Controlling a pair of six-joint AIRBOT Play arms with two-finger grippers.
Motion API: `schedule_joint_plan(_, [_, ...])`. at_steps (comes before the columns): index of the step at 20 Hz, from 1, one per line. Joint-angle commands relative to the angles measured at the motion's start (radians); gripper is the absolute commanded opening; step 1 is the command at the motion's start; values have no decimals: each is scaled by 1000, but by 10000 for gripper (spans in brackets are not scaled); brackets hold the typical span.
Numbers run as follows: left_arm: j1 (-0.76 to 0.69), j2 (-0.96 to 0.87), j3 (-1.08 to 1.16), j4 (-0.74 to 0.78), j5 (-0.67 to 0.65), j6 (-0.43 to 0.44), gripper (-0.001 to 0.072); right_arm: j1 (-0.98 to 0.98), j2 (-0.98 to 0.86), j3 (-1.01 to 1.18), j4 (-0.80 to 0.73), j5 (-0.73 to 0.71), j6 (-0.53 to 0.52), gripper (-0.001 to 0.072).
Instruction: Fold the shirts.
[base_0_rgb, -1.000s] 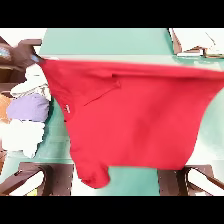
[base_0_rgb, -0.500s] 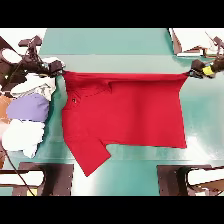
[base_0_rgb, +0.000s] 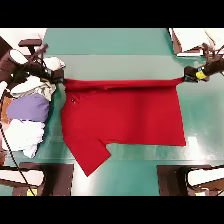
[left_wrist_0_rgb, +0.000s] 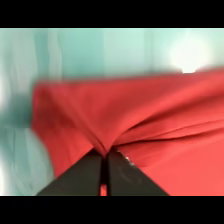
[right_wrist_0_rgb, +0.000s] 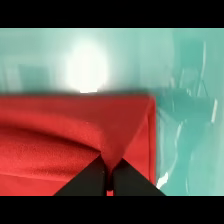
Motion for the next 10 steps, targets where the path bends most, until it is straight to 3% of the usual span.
schedule_joint_plan(1, [0,-2,-114,17,-51,3,26,2,71,-169,-23,-50,-4,16])
schedule_joint_plan(3, [0,-2,-160,16,-59,2,27,2,88,-232,-18,-61,-3,17])
schedule_joint_plan(4, [0,-2,-169,16,-66,-2,48,2,93,-252,-4,-63,-4,75])
schedule_joint_plan(5, [0,-1,-168,14,-71,-7,318,-1,93,-257,13,-60,-4,332])
schedule_joint_plan(6, [0,5,-168,-2,-74,-16,514,-6,96,-256,35,-58,-4,436])
schedule_joint_plan(10, [-9,137,-222,84,-192,-56,503,-16,194,-257,72,3,-5,436])
